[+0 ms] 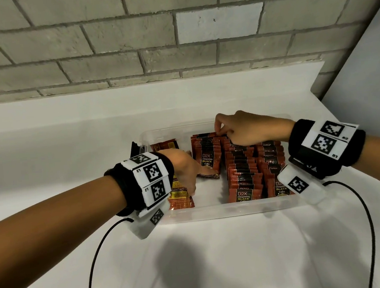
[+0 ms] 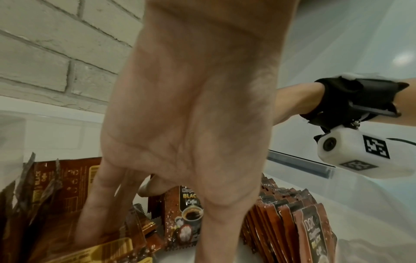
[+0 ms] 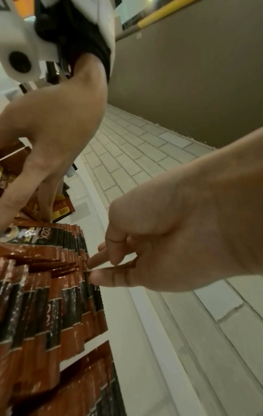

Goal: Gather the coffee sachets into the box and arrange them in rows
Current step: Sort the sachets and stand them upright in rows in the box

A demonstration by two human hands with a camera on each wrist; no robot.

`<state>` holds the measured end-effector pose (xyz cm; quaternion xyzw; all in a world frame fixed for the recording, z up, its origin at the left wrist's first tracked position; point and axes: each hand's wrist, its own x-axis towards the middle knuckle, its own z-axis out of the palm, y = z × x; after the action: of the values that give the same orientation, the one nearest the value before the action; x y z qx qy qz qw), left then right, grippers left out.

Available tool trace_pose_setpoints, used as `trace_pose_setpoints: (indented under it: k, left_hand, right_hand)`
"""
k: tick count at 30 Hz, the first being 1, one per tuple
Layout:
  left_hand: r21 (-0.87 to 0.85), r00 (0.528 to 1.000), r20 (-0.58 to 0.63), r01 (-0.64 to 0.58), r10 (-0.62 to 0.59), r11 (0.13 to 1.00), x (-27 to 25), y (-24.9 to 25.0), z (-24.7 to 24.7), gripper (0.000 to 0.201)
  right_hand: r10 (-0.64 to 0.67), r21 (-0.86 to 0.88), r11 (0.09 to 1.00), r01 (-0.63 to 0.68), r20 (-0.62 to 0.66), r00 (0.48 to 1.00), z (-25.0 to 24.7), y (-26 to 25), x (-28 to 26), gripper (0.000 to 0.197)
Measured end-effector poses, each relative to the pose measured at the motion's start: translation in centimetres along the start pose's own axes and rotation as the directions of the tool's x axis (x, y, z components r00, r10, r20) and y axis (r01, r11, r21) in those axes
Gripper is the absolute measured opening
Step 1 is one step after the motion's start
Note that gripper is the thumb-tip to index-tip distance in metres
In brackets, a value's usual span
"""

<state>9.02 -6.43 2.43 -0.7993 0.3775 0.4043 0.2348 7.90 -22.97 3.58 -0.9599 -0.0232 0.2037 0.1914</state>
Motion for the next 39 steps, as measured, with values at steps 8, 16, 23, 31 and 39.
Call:
trace_pose_setpoints:
  k: [8,16,23,31,39]
  left_hand:
    - [-0.021,1.000,0.008,-0.005,0.005,1.000,0.2,-0.1,-0.1,0.079]
    - [-0.007,1.000,0.016,-0.012,0.012,1.000,0.5,-0.1,-0.1,0.079]
    - [0.014,1.000,0.029,-0.005,0.005,1.000,0.7,0.1,-0.2,0.080]
    - [-0.005,1.000,0.000,-0.011,0.011,1.000,0.2,0.0,-0.2,0.082]
    - [-0.029,1.000,-0.006,-0.010,0.010,1.000,-0.1,0.0,-0.4,0.080]
  right_hand:
    - [-0.010,-0.034,0.999,0.009,-0.008,1.000,-0.8,0.9,-0.1,0.027]
    - [-0.015,-0.022,1.000,0.015,0.013,1.000,-1.1,1.2,-0.3,0.026]
    - [0.102,0.240,0.962,-0.132,0.133,0.986,0.2,0.3,0.2,0.024]
    - [0.114,0.424,0.889,-0.175,0.167,0.979,0.4,-0.6,1.0,0.038]
    - [0.163,0.570,0.791,-0.220,0.151,0.975,0.3,-0.8,1.1,0.018]
